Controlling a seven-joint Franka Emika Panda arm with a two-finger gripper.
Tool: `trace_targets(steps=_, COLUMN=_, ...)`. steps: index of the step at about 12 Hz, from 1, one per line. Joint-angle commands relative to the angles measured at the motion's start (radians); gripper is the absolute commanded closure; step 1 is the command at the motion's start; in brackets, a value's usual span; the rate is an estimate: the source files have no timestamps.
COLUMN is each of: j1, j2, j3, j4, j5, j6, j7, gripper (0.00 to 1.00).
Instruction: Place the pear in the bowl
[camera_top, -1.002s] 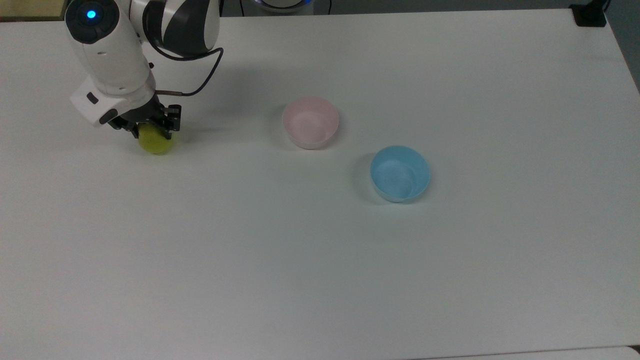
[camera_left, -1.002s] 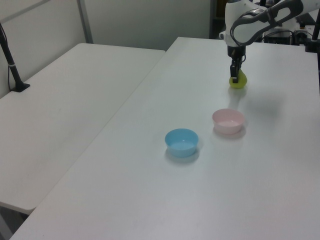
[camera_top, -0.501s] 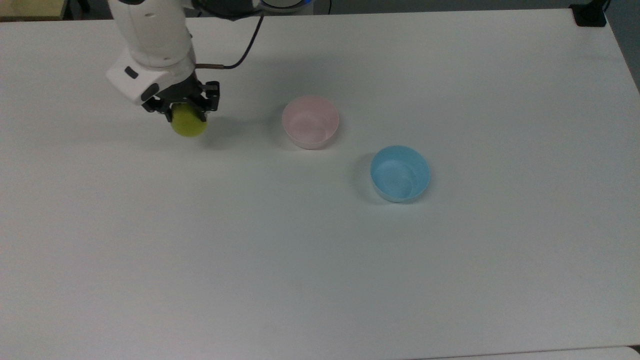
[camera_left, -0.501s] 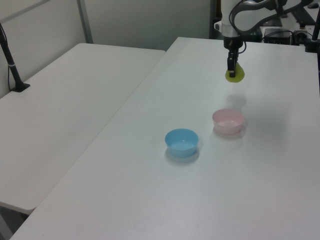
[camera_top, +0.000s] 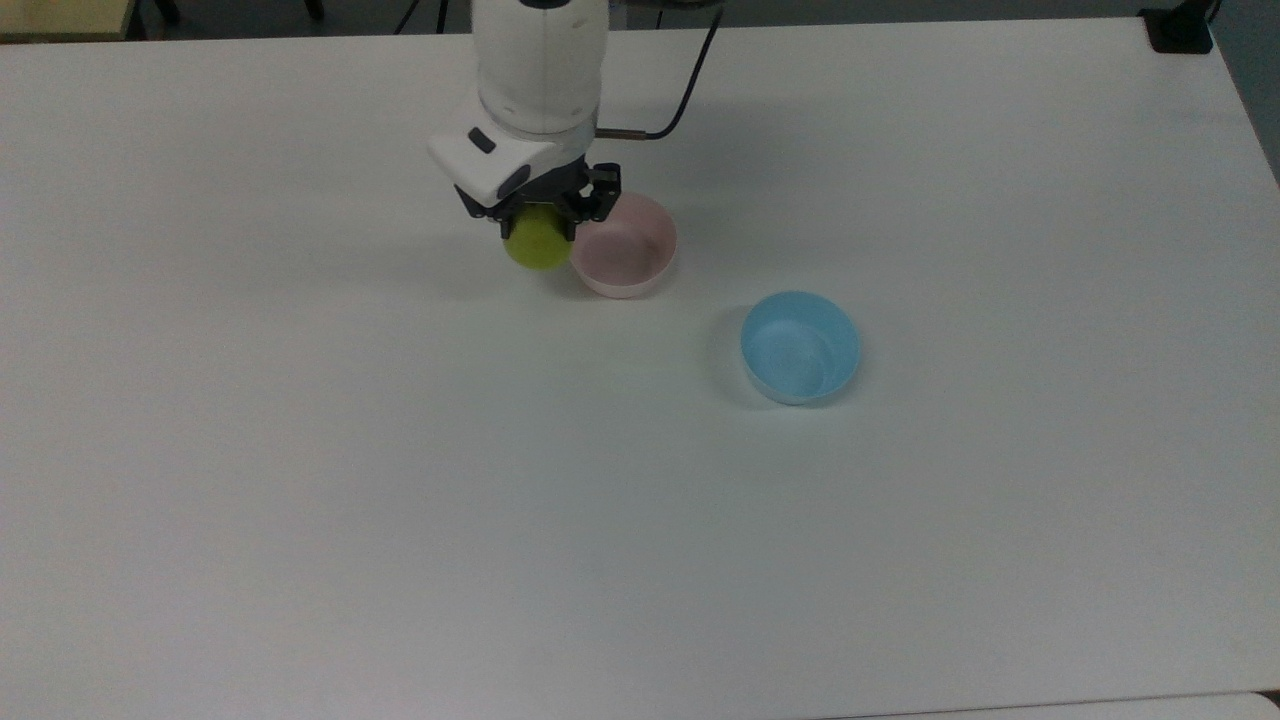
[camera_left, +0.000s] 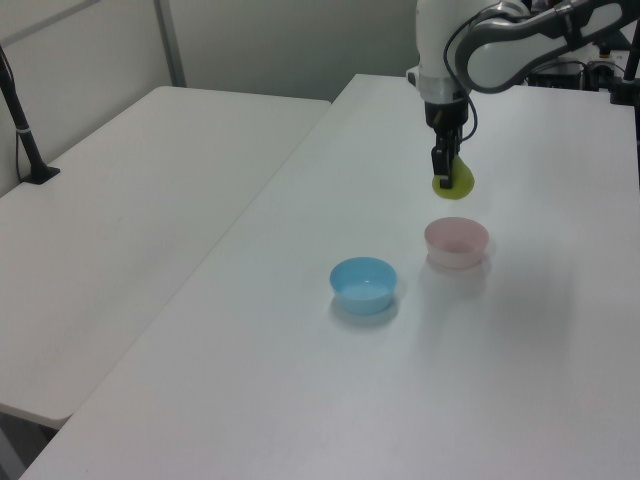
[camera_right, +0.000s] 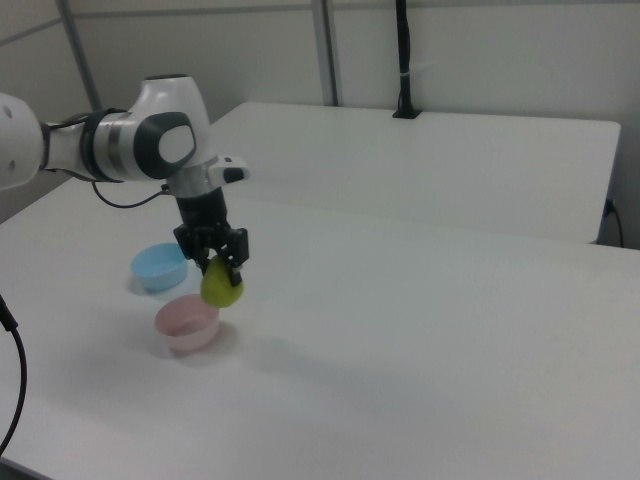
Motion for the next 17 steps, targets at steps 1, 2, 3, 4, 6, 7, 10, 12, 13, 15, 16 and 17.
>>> trace_targets(steps=1, j1=0.081, j2=-0.026, j3=-0.010, j4=-0.062, j5=-0.008, j6=0.007, j7=0.087, gripper=0.61)
trace_targets(steps=2, j1=0.104, j2=-0.022, j3=-0.010, j4=-0.077, j5=-0.007, j6=0.019, j7=0.095, gripper=0.60)
trace_targets(steps=3, j1=0.112, j2=-0.017, j3=-0.010, j4=-0.097, j5=-0.007, j6=0.051, j7=0.108, gripper=0.60)
trace_targets(steps=4, j1=0.114, j2=-0.011, j3=-0.010, j4=-0.106, j5=-0.008, j6=0.072, j7=0.116, gripper=0.58)
trace_targets(steps=6, j1=0.131, j2=0.015, j3=-0.008, j4=-0.111, j5=-0.007, j6=0.097, j7=0.130, gripper=0.54)
trace_targets(steps=7, j1=0.134, j2=0.032, j3=-0.008, j4=-0.109, j5=-0.008, j6=0.114, j7=0.132, gripper=0.53)
trace_targets(steps=10, j1=0.134, j2=0.046, j3=-0.007, j4=-0.106, j5=-0.007, j6=0.128, j7=0.132, gripper=0.25)
trace_targets(steps=12, j1=0.134, j2=0.035, j3=-0.007, j4=-0.100, j5=-0.007, j6=0.114, j7=0.132, gripper=0.00)
trace_targets(steps=13, j1=0.134, j2=0.026, j3=-0.007, j4=-0.096, j5=-0.007, j6=0.108, j7=0.132, gripper=0.00)
trace_targets(steps=15, j1=0.131, j2=-0.009, j3=-0.007, j4=-0.062, j5=-0.007, j6=0.054, j7=0.122, gripper=0.00)
trace_targets(steps=16, j1=0.126, j2=-0.023, j3=-0.007, j4=-0.038, j5=-0.007, j6=0.015, j7=0.118, gripper=0.00)
trace_targets(steps=17, j1=0.119, j2=-0.037, j3=-0.007, j4=-0.010, j5=-0.007, j6=-0.016, j7=0.112, gripper=0.00)
